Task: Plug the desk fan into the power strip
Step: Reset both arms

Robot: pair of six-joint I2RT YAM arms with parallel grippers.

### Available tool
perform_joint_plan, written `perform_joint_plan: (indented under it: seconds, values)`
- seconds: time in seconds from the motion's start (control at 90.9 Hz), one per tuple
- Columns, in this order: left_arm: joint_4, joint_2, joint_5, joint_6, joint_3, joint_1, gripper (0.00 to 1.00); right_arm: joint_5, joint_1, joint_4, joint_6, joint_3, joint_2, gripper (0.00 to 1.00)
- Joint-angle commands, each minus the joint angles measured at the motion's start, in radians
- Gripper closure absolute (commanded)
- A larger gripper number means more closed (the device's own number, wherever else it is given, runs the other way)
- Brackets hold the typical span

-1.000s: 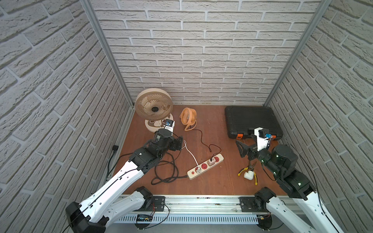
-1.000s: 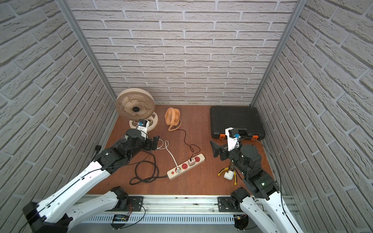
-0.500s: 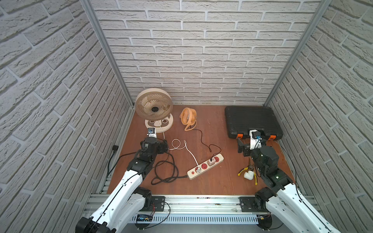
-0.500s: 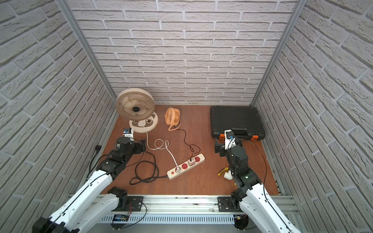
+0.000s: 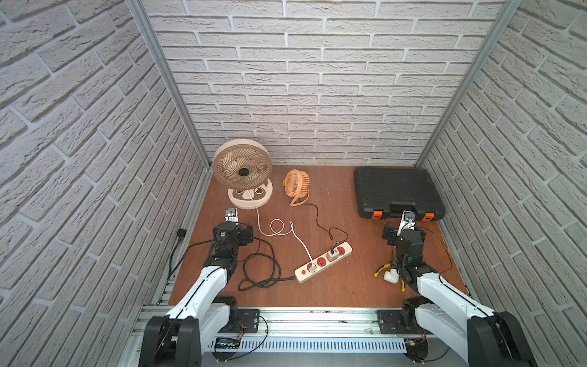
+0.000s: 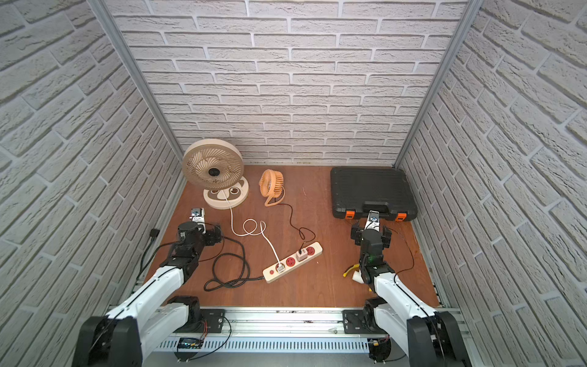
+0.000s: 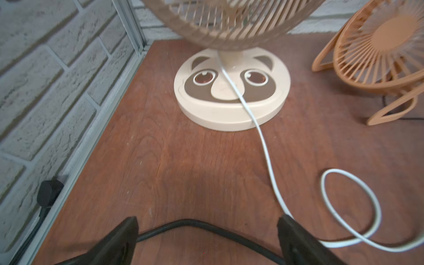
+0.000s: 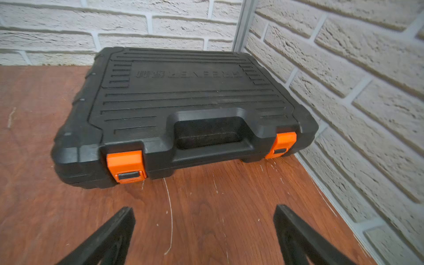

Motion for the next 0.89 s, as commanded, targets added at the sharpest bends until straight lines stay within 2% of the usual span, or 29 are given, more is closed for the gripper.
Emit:
perform_joint_plan:
  seconds: [0.0, 0.209, 0.341, 0.506, 0.627, 0.726, 0.792, 0.88]
  values:
    - [0.184, 0.098, 0.072, 0.027, 0.030, 0.033, 0.02, 0.008, -0.012, 0.185, 0.048, 0.005, 0.084, 0.01]
    - [0.293, 0.236, 0.050, 0.040, 0.084, 0.036, 0.02, -0.011, -0.018, 0.309, 0.041, 0.022, 0.202, 0.01]
    - [0.407, 0.293, 0.037, 0.037, 0.083, 0.035, 0.02, -0.039, -0.020, 0.373, -0.011, 0.060, 0.278, 0.01]
    - [0.433, 0.326, 0.009, 0.062, 0.099, 0.035, 0.02, -0.085, -0.018, 0.683, -0.071, 0.032, 0.465, 0.01]
    - [0.557, 0.358, 0.001, 0.075, 0.055, 0.037, 0.02, -0.145, -0.014, 0.498, -0.084, 0.076, 0.417, 0.01]
    - [0.679, 0.408, 0.042, 0.097, 0.016, 0.036, 0.02, -0.214, -0.010, 0.546, -0.114, 0.080, 0.484, 0.01]
    - [0.724, 0.436, 0.091, 0.129, 0.007, 0.022, 0.02, -0.214, -0.003, 0.677, -0.139, 0.069, 0.558, 0.01]
    - [0.769, 0.490, 0.096, 0.173, 0.006, -0.011, 0.02, -0.193, 0.003, 0.514, -0.122, 0.107, 0.499, 0.01]
